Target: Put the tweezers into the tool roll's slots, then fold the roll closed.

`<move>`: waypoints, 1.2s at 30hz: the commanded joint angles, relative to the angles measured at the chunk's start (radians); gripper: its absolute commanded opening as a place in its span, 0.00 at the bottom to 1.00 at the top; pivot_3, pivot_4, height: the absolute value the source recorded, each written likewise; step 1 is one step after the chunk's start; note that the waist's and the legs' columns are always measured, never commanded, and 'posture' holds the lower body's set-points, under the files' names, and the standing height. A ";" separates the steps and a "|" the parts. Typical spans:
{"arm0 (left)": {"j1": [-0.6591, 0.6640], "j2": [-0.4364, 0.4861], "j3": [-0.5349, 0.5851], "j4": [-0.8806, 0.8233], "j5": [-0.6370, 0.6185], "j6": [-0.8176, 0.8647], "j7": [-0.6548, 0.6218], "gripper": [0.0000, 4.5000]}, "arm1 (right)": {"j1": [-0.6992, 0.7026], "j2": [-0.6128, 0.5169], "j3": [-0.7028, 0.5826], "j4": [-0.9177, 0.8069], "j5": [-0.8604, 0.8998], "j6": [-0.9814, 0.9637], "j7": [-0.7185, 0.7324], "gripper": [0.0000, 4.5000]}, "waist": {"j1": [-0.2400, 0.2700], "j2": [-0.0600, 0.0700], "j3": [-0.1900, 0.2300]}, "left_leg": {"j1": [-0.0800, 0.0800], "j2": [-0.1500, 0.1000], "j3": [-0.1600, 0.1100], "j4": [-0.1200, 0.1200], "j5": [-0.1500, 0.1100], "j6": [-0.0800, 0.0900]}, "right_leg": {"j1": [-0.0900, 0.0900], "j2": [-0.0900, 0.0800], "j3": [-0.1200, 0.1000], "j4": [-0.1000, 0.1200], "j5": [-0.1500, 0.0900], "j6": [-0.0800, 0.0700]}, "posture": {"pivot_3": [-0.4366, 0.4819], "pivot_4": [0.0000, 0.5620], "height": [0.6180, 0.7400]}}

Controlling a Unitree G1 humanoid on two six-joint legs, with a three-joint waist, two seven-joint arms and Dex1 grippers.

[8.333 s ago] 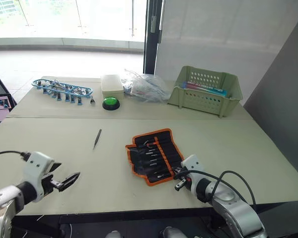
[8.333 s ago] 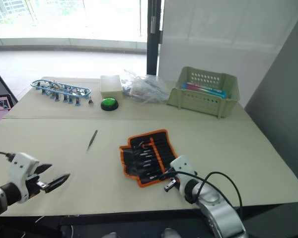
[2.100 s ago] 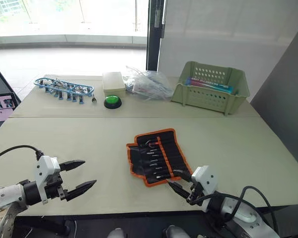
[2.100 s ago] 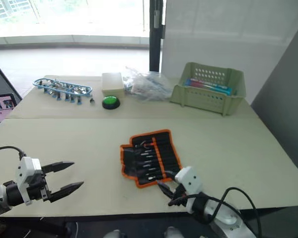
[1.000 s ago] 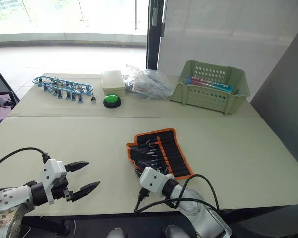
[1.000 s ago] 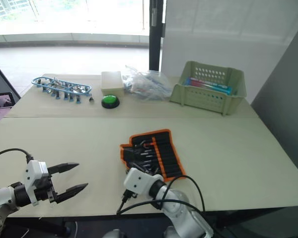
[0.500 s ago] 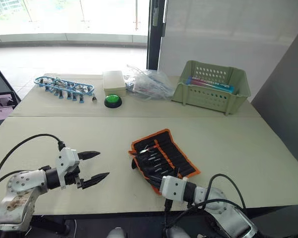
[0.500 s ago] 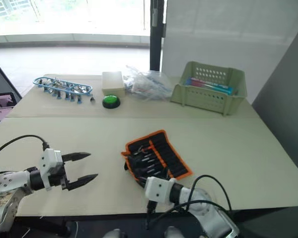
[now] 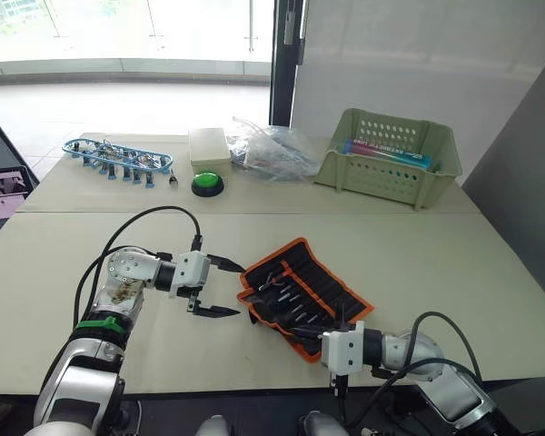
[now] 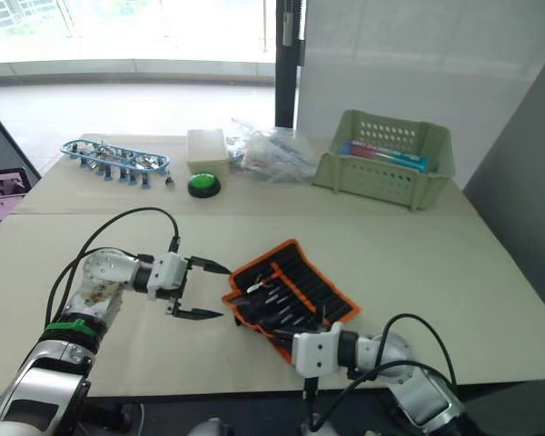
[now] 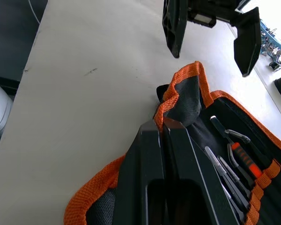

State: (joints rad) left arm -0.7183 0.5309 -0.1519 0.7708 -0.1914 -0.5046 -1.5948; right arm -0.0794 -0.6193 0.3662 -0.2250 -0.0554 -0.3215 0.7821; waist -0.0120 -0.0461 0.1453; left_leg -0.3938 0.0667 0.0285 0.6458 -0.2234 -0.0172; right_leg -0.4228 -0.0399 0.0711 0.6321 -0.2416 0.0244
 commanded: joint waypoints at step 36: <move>0.136 0.135 -0.205 -0.257 -0.196 0.046 -0.014 0.01 | 0.137 -0.030 -0.098 -0.132 -0.195 0.101 -0.129 0.00 | -0.004 0.000 0.000 | 0.000 0.001 -0.001 0.013 0.000 0.000 | 0.000 0.000 0.001 0.013 -0.003 0.005 | 0.48 0.27 0.98</move>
State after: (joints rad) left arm -0.6139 0.6357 -0.3937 0.6128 -0.3572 -0.5040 -1.6092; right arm 0.0721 -0.6329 0.2997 -0.3607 -0.2211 -0.1996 0.6675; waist -0.0159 -0.0458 0.1457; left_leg -0.3934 0.0675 0.0273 0.6587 -0.2235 -0.0169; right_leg -0.4229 -0.0396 0.0721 0.6451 -0.2446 0.0298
